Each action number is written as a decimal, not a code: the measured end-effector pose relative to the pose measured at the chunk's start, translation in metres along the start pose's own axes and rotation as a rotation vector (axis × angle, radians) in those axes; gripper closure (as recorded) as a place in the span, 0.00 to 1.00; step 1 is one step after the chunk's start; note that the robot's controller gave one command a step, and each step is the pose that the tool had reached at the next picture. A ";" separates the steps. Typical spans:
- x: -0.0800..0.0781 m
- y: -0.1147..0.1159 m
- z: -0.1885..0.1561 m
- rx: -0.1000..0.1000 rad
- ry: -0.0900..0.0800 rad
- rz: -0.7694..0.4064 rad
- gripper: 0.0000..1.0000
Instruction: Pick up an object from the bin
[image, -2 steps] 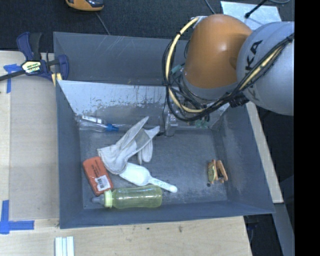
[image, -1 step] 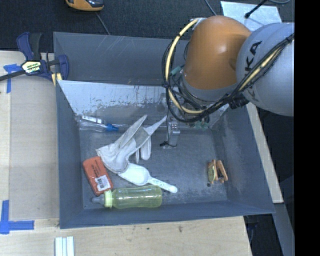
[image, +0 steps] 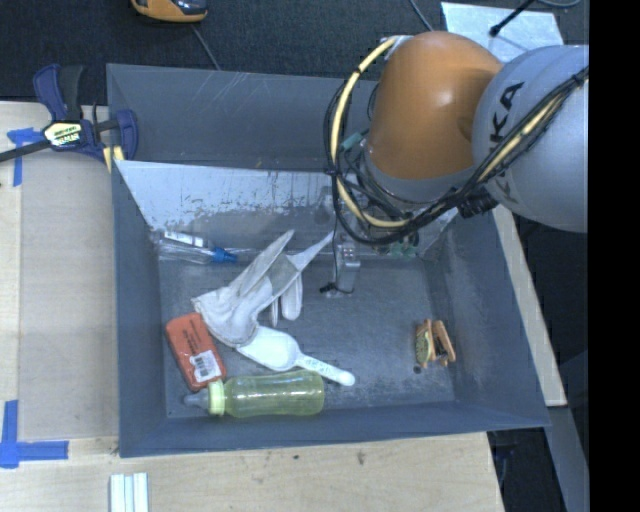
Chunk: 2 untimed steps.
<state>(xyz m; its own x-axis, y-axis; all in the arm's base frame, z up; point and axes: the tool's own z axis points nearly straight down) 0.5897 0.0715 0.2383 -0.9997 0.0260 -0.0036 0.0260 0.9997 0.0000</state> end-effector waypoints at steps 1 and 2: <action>0.007 0.016 0.040 -0.001 -0.009 -0.020 0.00; -0.006 0.049 0.100 -0.001 -0.005 -0.042 0.00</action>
Offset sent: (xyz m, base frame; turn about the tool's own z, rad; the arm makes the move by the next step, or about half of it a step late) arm 0.0155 0.0650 -0.1294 -0.0544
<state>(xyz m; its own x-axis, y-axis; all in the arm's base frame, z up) 0.5969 0.1199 0.1379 -0.9998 -0.0165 -0.0082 -0.0165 0.9999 0.0010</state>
